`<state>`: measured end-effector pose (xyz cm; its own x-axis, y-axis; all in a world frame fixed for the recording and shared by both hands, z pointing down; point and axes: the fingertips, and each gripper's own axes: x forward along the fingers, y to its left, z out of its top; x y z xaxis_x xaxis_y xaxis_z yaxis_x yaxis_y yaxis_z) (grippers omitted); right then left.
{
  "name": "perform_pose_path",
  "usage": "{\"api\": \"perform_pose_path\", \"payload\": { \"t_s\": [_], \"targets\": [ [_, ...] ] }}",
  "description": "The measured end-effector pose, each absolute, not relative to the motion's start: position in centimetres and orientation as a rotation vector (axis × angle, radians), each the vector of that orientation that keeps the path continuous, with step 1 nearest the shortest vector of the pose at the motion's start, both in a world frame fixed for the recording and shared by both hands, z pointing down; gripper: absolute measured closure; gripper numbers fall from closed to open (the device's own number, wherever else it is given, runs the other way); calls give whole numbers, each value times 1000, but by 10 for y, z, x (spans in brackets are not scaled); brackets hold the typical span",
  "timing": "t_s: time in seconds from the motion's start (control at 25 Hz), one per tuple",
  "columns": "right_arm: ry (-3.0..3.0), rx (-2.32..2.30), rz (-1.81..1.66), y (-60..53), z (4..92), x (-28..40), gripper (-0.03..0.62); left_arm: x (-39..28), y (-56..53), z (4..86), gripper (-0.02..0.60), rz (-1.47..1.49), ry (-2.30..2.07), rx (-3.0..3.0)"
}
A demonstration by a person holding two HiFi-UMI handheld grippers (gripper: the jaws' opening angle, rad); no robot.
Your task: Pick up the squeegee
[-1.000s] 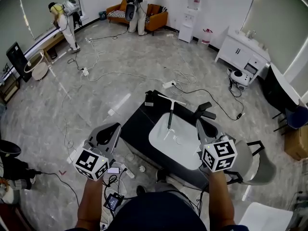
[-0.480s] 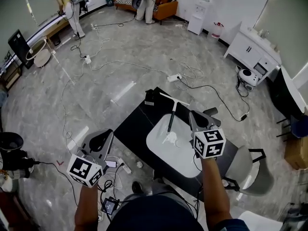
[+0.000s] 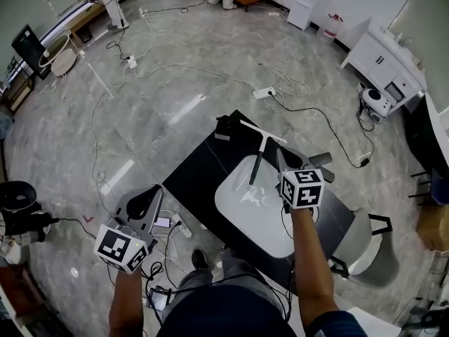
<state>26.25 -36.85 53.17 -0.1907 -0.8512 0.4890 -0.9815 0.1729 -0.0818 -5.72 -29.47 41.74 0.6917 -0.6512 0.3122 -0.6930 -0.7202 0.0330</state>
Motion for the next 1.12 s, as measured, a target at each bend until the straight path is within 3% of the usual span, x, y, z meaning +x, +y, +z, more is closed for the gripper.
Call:
{"api": "perform_pose_path", "payload": {
  "t_s": [0.56, 1.12],
  "targets": [
    [-2009, 1674, 753, -429, 661, 284, 546, -54, -320, 484, 575, 506, -1116, 2622],
    [-1896, 1646, 934, -461, 771, 290, 441, -53, -334, 538, 575, 560, -1120, 2535]
  ]
}}
